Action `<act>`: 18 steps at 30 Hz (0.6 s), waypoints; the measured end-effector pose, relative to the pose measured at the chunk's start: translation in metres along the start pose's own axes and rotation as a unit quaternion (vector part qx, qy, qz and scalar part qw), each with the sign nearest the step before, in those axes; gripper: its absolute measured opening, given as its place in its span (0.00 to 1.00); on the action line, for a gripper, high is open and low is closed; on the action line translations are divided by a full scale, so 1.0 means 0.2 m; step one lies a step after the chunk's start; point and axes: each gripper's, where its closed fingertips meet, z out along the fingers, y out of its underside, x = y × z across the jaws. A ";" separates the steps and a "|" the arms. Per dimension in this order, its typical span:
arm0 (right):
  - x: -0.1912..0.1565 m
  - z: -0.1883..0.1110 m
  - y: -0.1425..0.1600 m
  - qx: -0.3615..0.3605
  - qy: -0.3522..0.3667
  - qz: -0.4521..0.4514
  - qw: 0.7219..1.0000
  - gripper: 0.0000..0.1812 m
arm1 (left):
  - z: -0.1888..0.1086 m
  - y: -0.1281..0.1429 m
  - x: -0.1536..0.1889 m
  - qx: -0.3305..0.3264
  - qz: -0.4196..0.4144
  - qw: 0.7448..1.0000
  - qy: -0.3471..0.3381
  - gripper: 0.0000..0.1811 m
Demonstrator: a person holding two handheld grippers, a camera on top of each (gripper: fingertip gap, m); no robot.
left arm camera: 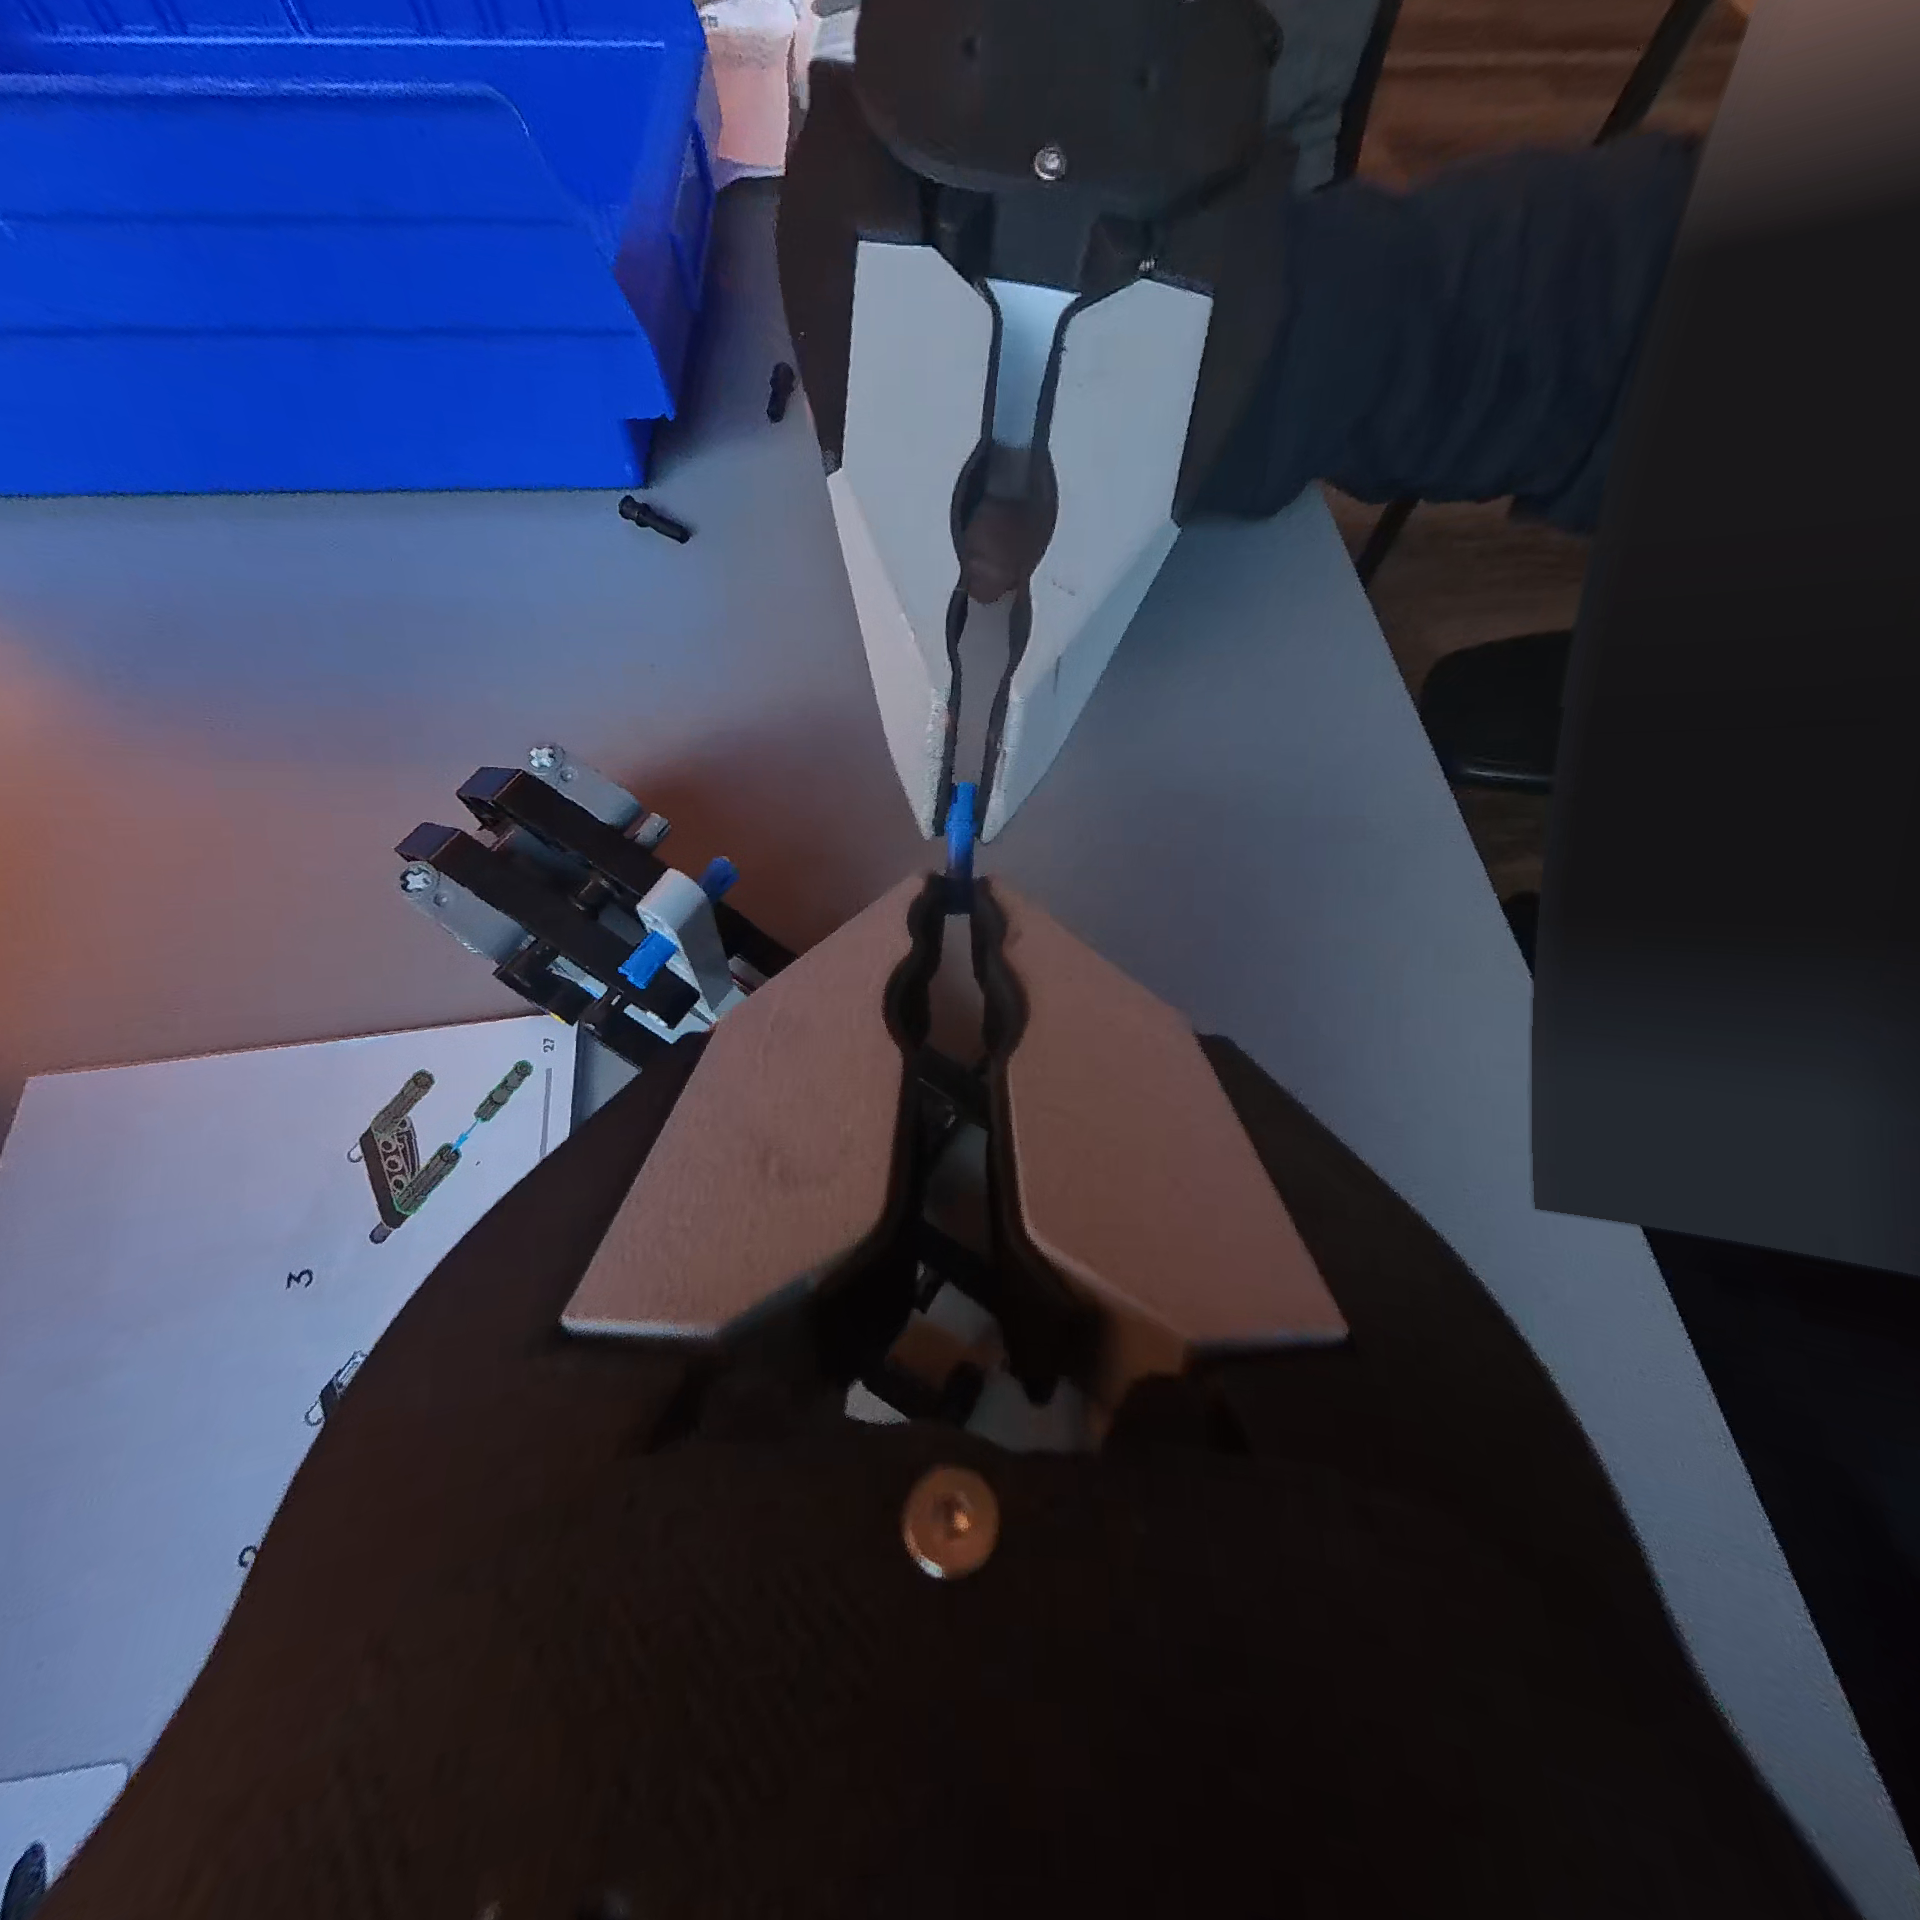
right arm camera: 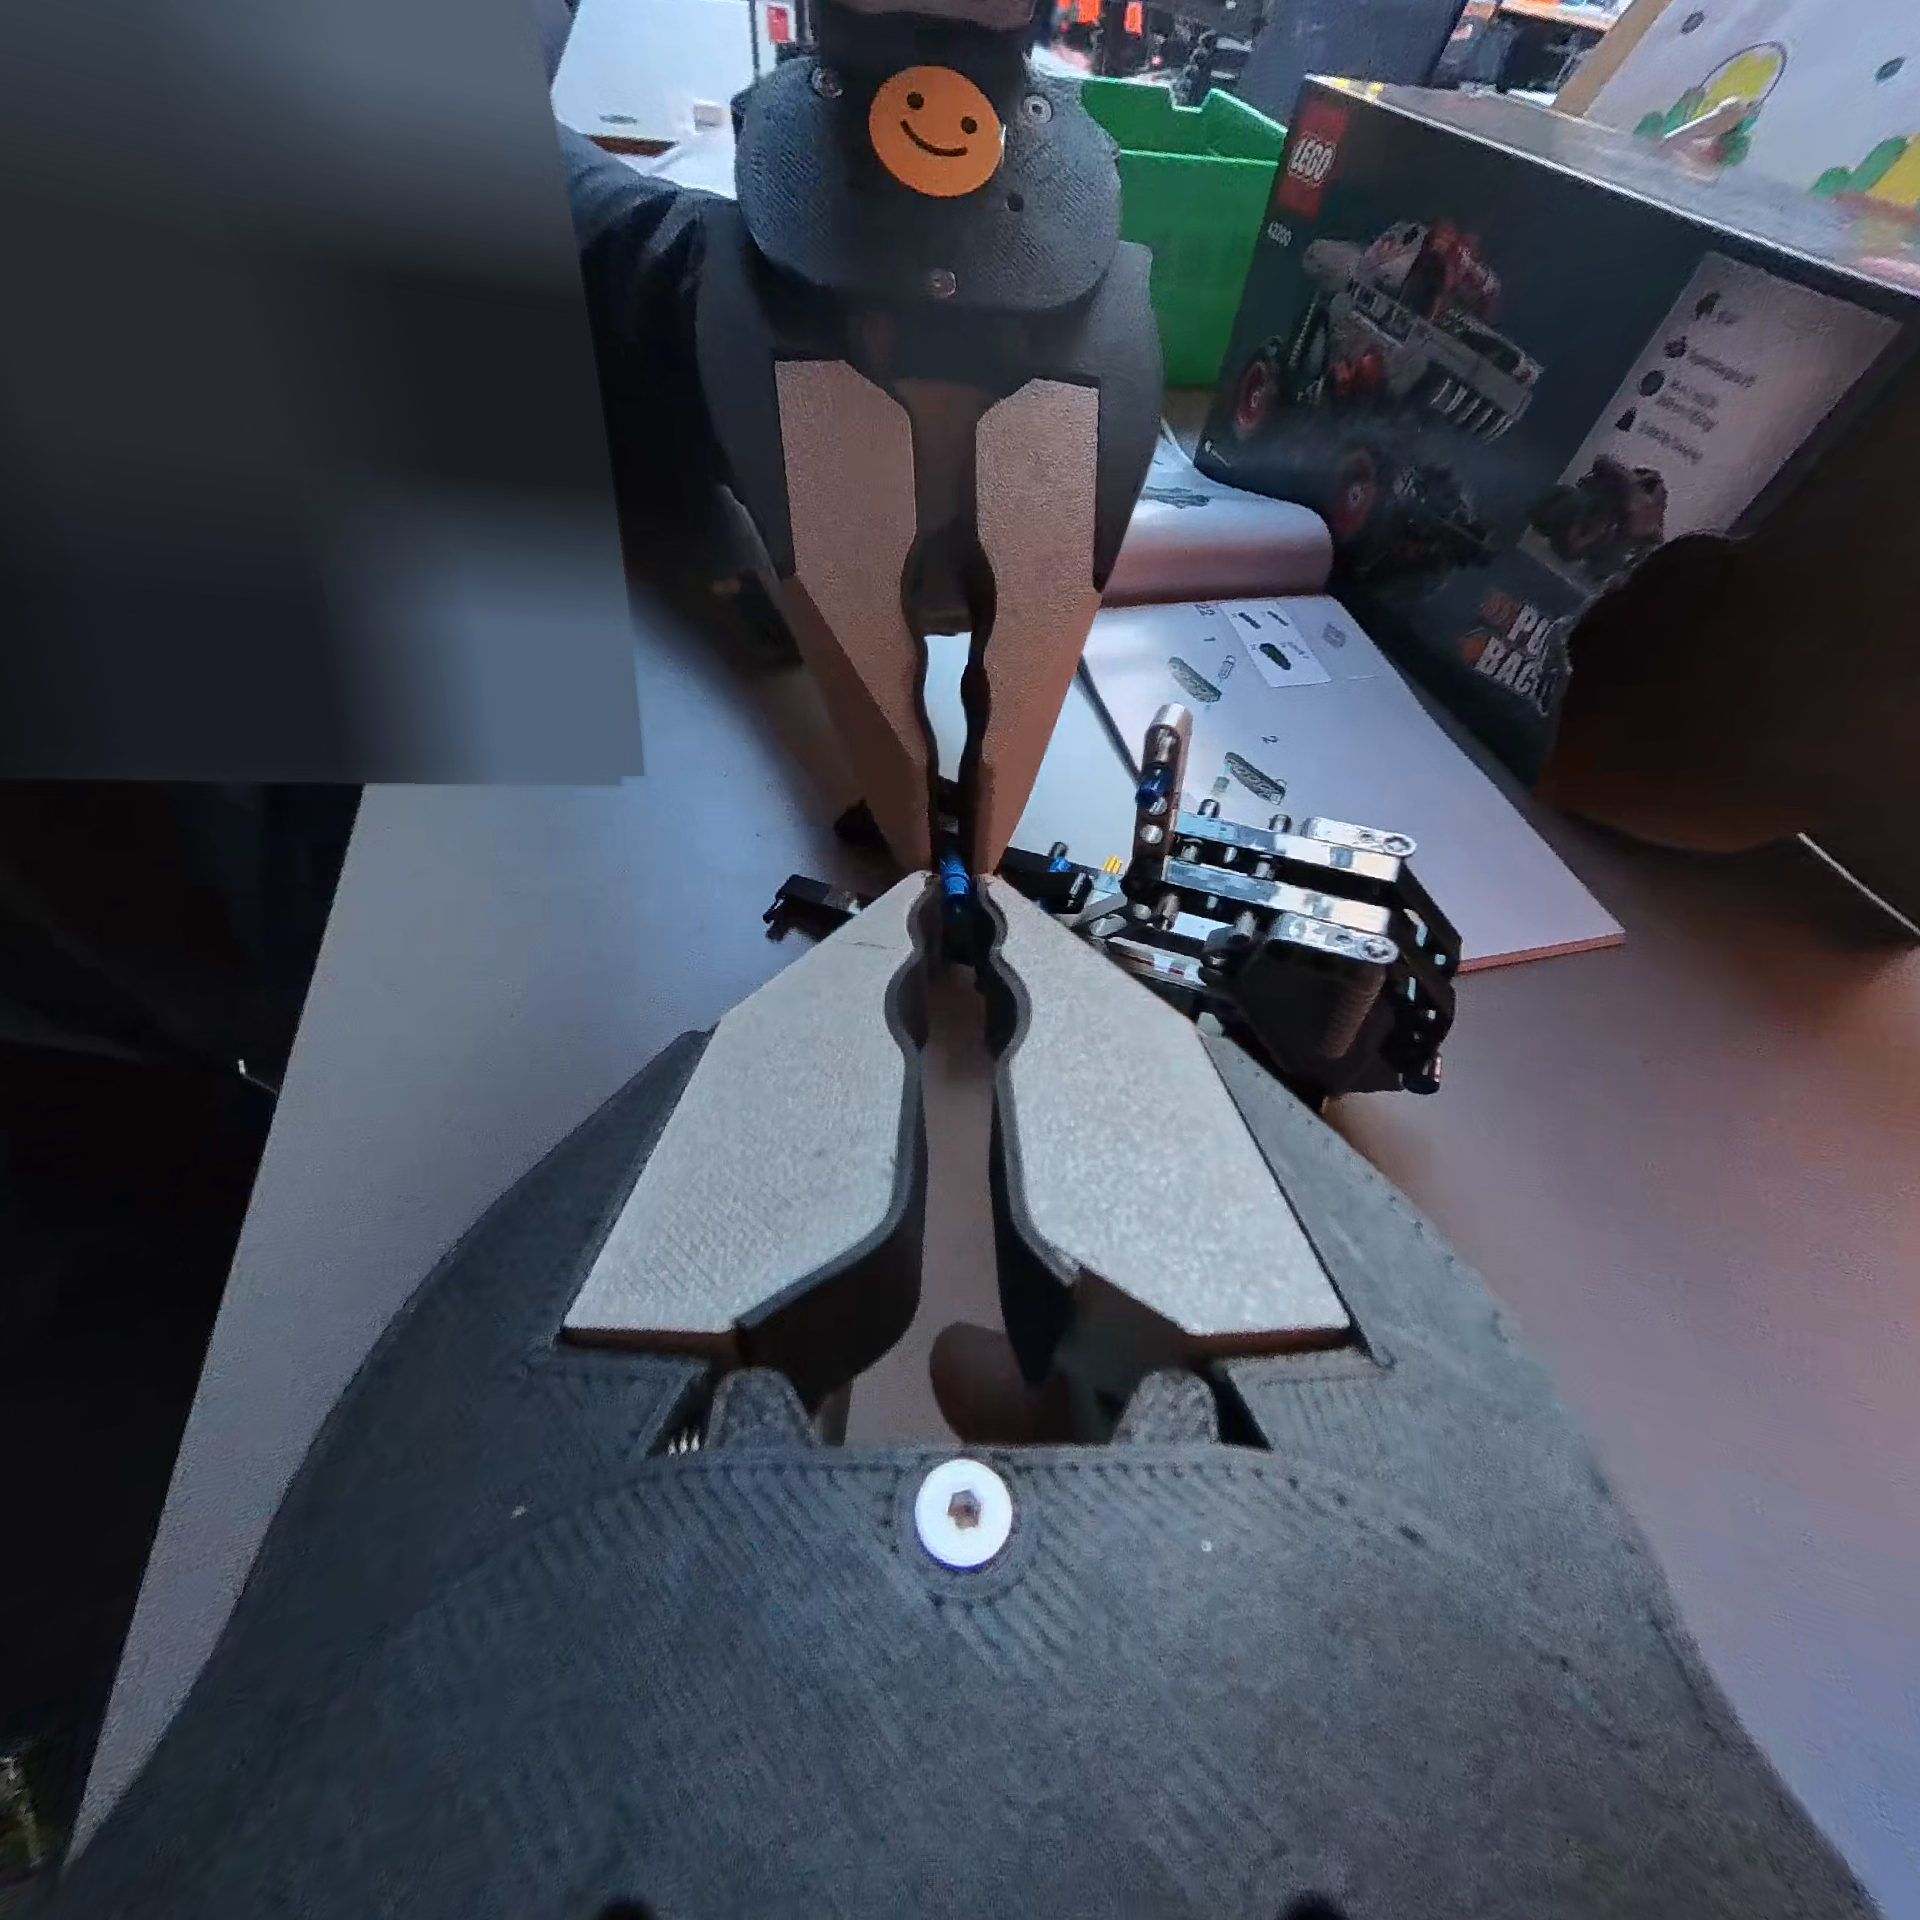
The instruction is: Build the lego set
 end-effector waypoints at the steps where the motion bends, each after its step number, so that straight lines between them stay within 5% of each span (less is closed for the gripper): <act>1: 0.00 0.00 0.00 0.003 0.001 -0.002 1.000 0.01 | 0.00 0.00 0.00 0.001 0.000 1.000 0.000 0.01; 10: 0.02 0.00 0.00 0.002 0.000 0.023 1.000 0.01 | 0.00 0.00 -0.02 -0.013 0.043 0.998 -0.045 0.01; 18: 0.03 0.01 0.02 -0.006 -0.001 0.048 0.999 0.01 | 0.00 0.01 -0.06 -0.054 0.163 0.976 -0.138 0.00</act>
